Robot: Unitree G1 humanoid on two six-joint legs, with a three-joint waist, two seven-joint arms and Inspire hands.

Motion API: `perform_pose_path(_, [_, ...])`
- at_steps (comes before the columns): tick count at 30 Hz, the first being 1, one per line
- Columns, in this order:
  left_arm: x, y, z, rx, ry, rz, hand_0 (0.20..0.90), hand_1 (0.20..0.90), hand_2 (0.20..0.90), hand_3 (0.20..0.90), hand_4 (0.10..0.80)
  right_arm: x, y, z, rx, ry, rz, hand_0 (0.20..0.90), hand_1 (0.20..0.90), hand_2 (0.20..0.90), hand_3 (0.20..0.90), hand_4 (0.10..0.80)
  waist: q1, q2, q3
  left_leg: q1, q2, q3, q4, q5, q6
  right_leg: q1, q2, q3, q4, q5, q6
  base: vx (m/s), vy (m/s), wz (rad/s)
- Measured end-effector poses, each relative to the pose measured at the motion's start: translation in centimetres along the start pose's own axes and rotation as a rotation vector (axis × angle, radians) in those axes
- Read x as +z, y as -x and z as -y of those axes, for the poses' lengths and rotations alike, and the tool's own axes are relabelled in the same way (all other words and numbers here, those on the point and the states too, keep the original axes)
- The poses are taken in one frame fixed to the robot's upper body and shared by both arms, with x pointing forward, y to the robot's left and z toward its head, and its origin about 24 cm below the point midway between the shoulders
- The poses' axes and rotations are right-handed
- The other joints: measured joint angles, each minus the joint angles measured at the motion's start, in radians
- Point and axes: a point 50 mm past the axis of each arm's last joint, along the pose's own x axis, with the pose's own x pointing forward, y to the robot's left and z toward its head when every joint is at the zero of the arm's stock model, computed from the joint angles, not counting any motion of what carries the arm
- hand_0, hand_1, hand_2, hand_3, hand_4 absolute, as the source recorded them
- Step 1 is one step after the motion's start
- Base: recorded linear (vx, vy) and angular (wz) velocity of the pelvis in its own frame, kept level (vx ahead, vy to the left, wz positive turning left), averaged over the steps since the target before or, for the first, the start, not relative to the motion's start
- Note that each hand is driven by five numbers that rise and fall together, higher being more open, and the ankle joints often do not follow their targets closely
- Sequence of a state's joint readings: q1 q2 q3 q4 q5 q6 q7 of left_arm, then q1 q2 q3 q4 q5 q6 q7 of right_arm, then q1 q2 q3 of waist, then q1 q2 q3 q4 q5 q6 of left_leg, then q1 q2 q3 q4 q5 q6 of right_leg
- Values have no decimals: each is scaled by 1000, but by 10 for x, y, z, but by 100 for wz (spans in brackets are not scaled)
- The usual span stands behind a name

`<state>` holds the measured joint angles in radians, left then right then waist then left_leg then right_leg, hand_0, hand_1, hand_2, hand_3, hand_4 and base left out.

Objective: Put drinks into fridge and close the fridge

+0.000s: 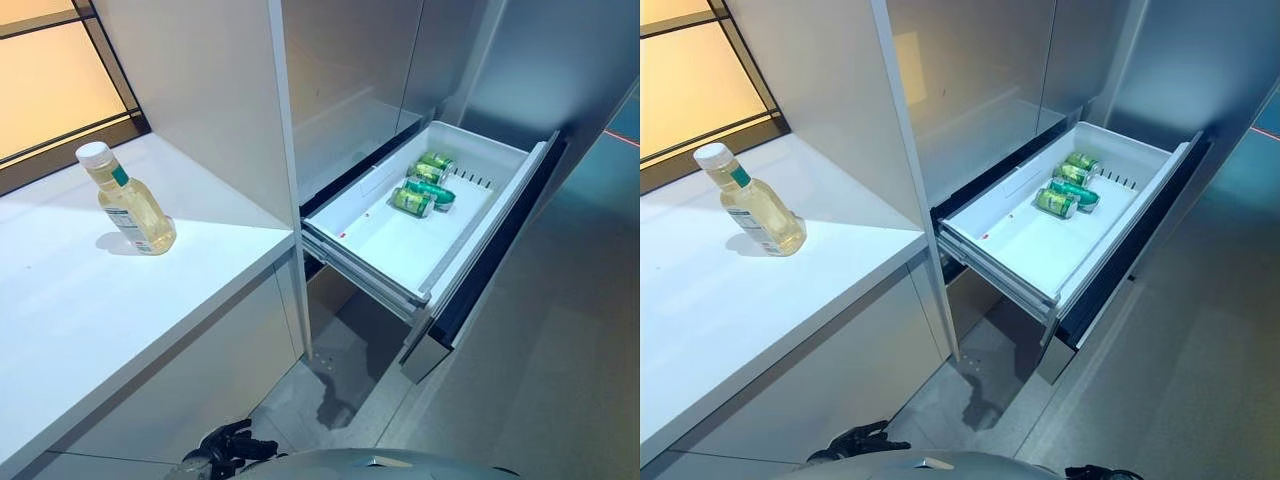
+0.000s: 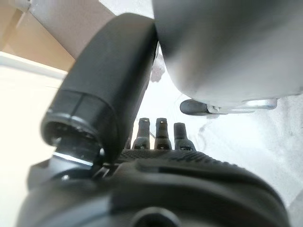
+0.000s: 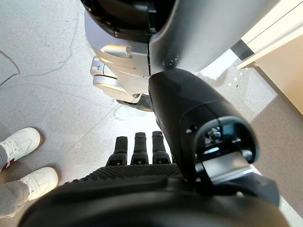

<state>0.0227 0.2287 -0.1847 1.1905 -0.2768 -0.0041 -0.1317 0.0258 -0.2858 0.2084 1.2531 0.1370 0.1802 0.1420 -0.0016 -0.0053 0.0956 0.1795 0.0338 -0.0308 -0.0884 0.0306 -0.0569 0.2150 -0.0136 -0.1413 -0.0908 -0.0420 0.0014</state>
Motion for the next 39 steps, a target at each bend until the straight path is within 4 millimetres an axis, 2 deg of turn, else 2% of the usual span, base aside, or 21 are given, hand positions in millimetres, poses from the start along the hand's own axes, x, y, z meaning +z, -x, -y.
perform_pose_path(5, [13, 0, 6, -73, -81, 76, 900, 900, 900, 900, 800, 0, 0, 1, 4, 0, -9, 900, 900, 900, 900, 800, 1, 0, 1, 1, 0, 0, 0, 0, 0, 0, 0, 0, 0, 0, 0, 0, 0, 0])
perform_pose_path(14, [78, 8, 26, -157, -484, 371, 900, 900, 900, 900, 800, 6, 1, 4, 22, 6, -13, 900, 900, 900, 900, 800, -7, 5, 5, 1, 0, 6, 0, 0, 0, -2, 0, 6, 1, 0, 0, 0, 0, 0])
perform_pose_path(19, [108, 16, 34, -171, -536, 485, 900, 900, 900, 900, 800, 8, 2, 5, 24, 11, -9, 900, 900, 900, 900, 800, -10, 7, 6, 1, 1, 7, -1, 0, 0, -2, 0, 8, 1, 0, 0, 0, 0, 0])
perform_pose_path(26, [133, 30, 48, -242, -602, 602, 900, 900, 900, 900, 800, 15, 2, 5, 23, 30, 5, 900, 900, 900, 900, 800, -20, 6, 7, 1, 1, 6, -1, 0, 0, -1, 0, 8, 1, 0, 1, 0, 0, 0])
perform_pose_path(34, [168, 62, 73, -456, -604, 767, 900, 900, 900, 900, 800, 17, 2, 5, 22, 32, 5, 900, 900, 900, 900, 800, -19, 7, 10, 1, 0, 4, -1, 0, 0, 1, 0, 4, 1, 1, 1, 0, 0, 0])
perform_pose_path(39, [187, 83, 89, -513, -635, 891, 900, 900, 900, 900, 800, 17, 2, 5, 20, 33, 9, 900, 900, 900, 900, 800, -20, 8, 11, 0, 0, 0, -1, 0, 0, 1, 0, -2, 0, 1, 1, 0, 0, 0])
